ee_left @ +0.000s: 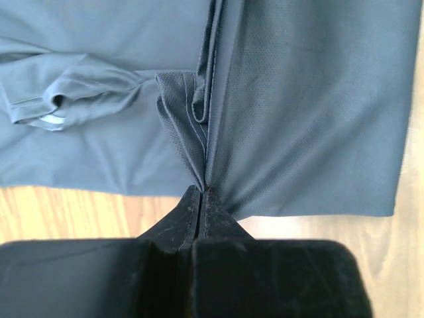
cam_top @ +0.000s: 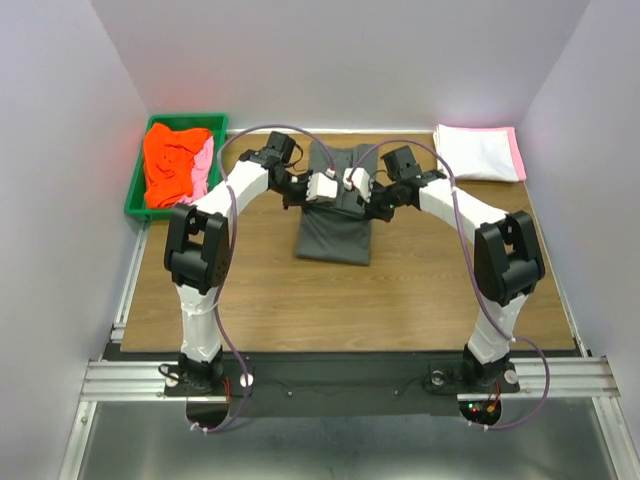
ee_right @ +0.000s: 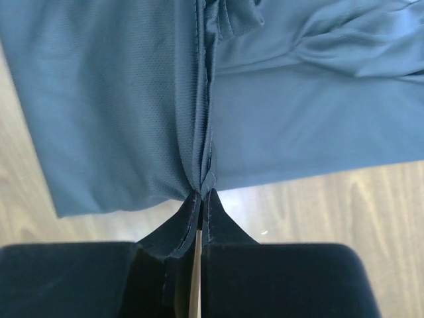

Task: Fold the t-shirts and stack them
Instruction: Fold the tshirt

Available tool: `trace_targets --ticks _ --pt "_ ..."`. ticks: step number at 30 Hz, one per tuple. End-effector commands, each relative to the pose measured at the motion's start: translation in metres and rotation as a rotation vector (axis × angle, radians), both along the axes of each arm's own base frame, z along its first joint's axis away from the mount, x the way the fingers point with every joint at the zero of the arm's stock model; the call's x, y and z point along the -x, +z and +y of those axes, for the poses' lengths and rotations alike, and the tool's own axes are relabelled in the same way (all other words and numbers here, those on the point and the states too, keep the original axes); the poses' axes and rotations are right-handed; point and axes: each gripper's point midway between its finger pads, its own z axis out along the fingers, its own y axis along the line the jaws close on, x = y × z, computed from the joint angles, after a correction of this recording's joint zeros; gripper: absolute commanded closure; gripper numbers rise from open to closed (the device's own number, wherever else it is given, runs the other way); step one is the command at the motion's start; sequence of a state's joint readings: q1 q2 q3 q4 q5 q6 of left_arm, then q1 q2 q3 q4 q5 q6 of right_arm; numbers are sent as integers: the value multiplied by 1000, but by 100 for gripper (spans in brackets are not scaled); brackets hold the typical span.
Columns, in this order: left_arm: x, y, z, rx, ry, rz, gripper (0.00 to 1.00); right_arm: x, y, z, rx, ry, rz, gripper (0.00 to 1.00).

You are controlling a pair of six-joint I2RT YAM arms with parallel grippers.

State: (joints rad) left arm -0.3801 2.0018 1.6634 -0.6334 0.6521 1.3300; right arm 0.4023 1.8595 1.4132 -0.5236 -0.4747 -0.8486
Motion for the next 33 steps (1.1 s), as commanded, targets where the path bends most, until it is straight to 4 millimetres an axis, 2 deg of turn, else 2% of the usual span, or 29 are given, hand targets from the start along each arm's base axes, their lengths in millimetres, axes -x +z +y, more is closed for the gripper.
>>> trace_targets --ticks 1,5,6,9,15,23,26,27,28,29,33 --pt "-16 17 1 6 -17 -41 97 -29 15 4 -32 10 -54 99" --pt "-35 12 -1 9 5 -44 95 -44 6 4 -32 -10 -45 100" --pt "-41 17 -3 18 10 -61 95 -47 3 2 -30 -16 -39 99" --pt "-48 14 -6 20 12 -60 92 -52 -1 -2 -19 -25 -38 100" --pt "-56 4 -8 23 22 -61 90 -75 -7 -10 -6 -88 -39 99" --pt "-77 -5 -3 14 76 -85 89 -90 -12 -8 -13 -138 -23 98" --pt "-86 -4 -4 22 97 -105 81 -92 -15 -11 0 -160 -20 87" --pt "-89 -3 -3 23 104 -112 77 -93 -15 -13 4 -170 -23 69" --pt "-90 -2 -4 26 112 -113 73 -98 -11 -12 5 -183 -35 59" --pt "-91 -1 -3 28 120 -112 61 -101 -6 -13 -5 -215 -31 53" --pt "-92 13 3 58 180 -87 56 -120 31 -16 -63 -297 -74 48"
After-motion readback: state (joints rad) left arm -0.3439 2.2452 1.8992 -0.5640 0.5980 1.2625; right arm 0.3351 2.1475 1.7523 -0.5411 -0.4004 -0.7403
